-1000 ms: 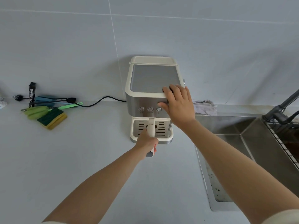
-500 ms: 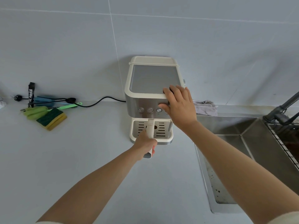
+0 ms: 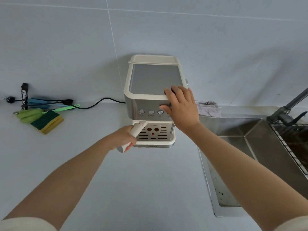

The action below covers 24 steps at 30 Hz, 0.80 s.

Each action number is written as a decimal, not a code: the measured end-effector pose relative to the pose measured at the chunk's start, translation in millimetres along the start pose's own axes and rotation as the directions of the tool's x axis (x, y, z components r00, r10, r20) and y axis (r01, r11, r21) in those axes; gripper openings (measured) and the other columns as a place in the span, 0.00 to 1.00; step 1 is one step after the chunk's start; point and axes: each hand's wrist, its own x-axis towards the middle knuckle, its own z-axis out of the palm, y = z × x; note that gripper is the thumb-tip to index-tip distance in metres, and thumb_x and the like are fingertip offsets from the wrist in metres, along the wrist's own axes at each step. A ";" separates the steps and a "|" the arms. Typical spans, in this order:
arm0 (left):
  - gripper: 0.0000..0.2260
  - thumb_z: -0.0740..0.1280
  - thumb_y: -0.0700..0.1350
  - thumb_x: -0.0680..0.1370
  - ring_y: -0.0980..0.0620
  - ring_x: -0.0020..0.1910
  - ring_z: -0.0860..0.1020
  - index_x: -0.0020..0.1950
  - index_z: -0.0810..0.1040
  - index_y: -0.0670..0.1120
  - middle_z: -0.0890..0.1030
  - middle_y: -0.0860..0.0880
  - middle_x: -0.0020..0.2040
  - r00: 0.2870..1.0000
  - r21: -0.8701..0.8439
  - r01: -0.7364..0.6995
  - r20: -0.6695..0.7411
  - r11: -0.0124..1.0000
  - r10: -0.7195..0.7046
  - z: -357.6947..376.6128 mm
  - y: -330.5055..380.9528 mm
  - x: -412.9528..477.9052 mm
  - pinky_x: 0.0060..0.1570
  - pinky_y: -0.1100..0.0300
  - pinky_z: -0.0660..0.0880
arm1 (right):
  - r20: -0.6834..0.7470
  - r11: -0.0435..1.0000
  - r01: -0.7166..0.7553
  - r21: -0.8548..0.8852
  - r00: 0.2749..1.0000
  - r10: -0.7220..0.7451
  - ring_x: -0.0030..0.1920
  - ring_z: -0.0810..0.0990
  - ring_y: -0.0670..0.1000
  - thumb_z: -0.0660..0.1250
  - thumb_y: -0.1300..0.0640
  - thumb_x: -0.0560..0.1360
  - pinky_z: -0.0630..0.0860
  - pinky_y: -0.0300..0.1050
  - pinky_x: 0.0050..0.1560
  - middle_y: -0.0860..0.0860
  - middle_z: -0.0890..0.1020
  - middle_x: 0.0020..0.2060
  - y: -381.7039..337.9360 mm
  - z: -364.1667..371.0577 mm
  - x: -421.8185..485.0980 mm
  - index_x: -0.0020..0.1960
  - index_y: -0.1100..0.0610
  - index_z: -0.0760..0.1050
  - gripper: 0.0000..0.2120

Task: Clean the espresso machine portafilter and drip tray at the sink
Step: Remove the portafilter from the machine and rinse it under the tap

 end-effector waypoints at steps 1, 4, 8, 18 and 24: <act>0.11 0.62 0.31 0.70 0.52 0.18 0.68 0.48 0.68 0.44 0.71 0.45 0.26 1.000 0.014 0.003 0.028 1.000 -0.003 -8.4 -0.6 2.3 0.22 0.65 0.66 | 0.006 1.000 -0.006 0.001 1.000 0.006 0.59 0.75 0.65 0.60 0.46 0.75 0.67 0.62 0.64 0.62 0.78 0.56 -0.3 -0.3 -0.1 0.60 0.64 0.75 0.24; 0.12 0.62 0.30 0.70 0.50 0.20 0.68 0.45 0.70 0.47 0.70 0.44 0.26 0.997 0.060 -0.001 0.079 0.998 -0.003 -26.6 -3.5 11.1 0.21 0.64 0.66 | 0.018 1.000 -0.019 0.008 1.000 0.019 0.59 0.75 0.65 0.58 0.46 0.74 0.67 0.62 0.64 0.61 0.78 0.56 -2.3 -1.0 0.3 0.59 0.63 0.75 0.25; 0.16 0.64 0.33 0.66 0.48 0.22 0.68 0.51 0.72 0.46 0.71 0.43 0.30 0.991 0.121 -0.017 0.132 0.992 0.001 -48.1 -5.4 21.2 0.22 0.64 0.67 | 0.028 0.999 -0.033 0.027 0.999 0.032 0.60 0.74 0.65 0.58 0.46 0.74 0.66 0.62 0.64 0.61 0.78 0.57 -3.0 -0.8 0.1 0.60 0.63 0.75 0.25; 0.16 0.66 0.35 0.61 0.49 0.20 0.68 0.47 0.73 0.47 0.72 0.46 0.23 0.982 0.253 -0.043 0.187 0.966 -0.005 -73.9 -4.4 44.4 0.26 0.63 0.67 | 0.078 0.998 -0.061 0.033 0.995 0.058 0.64 0.71 0.63 0.57 0.45 0.75 0.62 0.61 0.67 0.60 0.76 0.61 -3.5 -1.7 1.3 0.63 0.63 0.73 0.26; 0.16 0.63 0.30 0.68 0.50 0.19 0.68 0.53 0.72 0.45 0.72 0.45 0.25 0.979 0.265 0.000 0.199 0.964 -0.055 -48.4 -30.8 43.5 0.24 0.63 0.66 | 0.097 0.997 -0.059 0.039 0.994 0.055 0.67 0.66 0.61 0.60 0.46 0.77 0.57 0.56 0.71 0.58 0.72 0.65 -1.2 0.2 1.6 0.67 0.61 0.69 0.24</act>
